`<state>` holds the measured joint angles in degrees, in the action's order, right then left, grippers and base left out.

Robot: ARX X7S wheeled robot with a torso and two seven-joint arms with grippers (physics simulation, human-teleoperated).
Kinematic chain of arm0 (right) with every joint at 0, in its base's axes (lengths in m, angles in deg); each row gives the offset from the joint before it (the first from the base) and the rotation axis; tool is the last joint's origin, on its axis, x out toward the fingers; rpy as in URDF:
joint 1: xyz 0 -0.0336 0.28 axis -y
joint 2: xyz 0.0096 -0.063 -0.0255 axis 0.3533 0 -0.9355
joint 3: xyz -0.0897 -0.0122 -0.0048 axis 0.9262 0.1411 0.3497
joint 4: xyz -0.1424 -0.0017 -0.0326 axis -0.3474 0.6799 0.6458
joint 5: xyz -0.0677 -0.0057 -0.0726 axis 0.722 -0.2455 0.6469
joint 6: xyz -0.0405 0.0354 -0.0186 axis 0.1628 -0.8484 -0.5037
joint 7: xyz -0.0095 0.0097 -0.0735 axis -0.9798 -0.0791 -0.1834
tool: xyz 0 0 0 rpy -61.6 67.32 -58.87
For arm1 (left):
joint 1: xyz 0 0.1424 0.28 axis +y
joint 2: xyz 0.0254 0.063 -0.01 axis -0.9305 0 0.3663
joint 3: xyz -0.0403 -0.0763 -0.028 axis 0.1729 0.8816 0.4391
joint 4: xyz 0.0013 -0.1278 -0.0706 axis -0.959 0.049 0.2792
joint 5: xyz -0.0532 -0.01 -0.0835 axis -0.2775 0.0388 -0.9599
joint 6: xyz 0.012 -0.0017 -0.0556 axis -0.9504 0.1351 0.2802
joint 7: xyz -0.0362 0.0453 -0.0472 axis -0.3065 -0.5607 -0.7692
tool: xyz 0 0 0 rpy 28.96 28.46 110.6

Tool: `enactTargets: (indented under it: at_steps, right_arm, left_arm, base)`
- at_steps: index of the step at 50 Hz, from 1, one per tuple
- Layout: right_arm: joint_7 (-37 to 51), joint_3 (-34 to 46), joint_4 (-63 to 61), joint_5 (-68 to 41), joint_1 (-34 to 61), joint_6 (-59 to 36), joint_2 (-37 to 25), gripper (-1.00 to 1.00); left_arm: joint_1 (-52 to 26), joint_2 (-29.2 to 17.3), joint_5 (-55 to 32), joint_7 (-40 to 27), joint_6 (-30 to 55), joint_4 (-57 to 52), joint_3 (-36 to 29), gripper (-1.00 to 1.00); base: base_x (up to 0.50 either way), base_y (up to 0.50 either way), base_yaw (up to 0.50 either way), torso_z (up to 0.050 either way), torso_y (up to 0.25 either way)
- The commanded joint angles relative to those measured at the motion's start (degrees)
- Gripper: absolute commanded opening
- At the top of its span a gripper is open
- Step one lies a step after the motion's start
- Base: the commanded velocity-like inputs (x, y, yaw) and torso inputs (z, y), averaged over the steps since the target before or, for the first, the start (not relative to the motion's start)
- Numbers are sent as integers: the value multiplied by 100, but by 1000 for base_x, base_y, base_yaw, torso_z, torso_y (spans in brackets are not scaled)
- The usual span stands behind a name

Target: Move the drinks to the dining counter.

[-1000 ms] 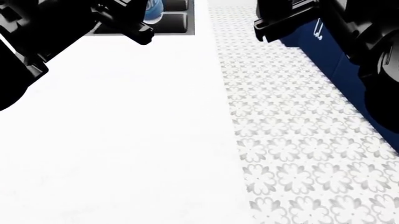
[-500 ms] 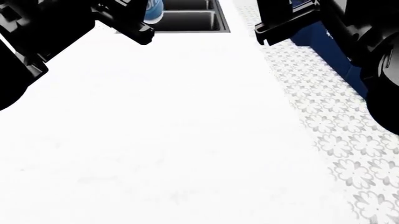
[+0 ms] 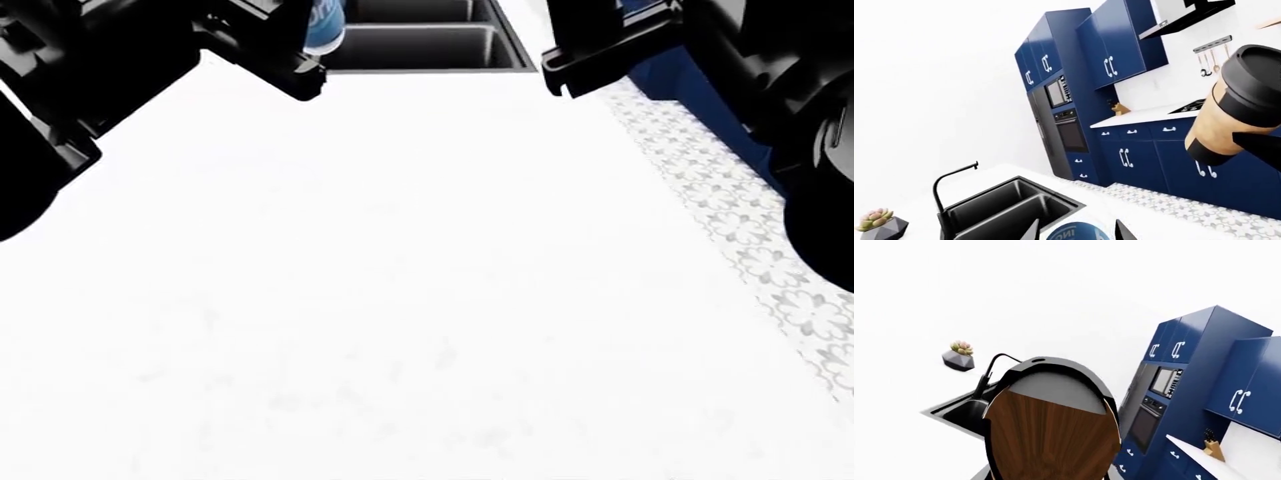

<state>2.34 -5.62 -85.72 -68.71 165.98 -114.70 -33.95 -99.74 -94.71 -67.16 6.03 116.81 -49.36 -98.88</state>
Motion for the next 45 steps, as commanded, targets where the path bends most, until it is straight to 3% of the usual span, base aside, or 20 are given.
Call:
enactTargets:
  at_steps: [1,10,25,45]
  right_arm:
    - [-18,-114,-18,8,-22,44,-22,-100]
    - [37,-81,53,-60,-104,35,-34,-100]
    - [-409,71,406,153,-760,323,-72,-100]
    - [115,225,737,-567,-833,56,82,-100]
  left_arm:
    - [-10,-2,53,-46,-56,-14,24,-100]
    - [72,-36,93,-8,-97,-18,-41,-100]
    - [606,-23,921,633,-702,526,-802,-100]
    - [921,-267,799,569,-696,295,-726,-100]
  base:
    - [0,0,0,0,0]
    - [0,0,0,0,1]
    - [0,0,0,1,1]
    - [0,0,0,1,1]
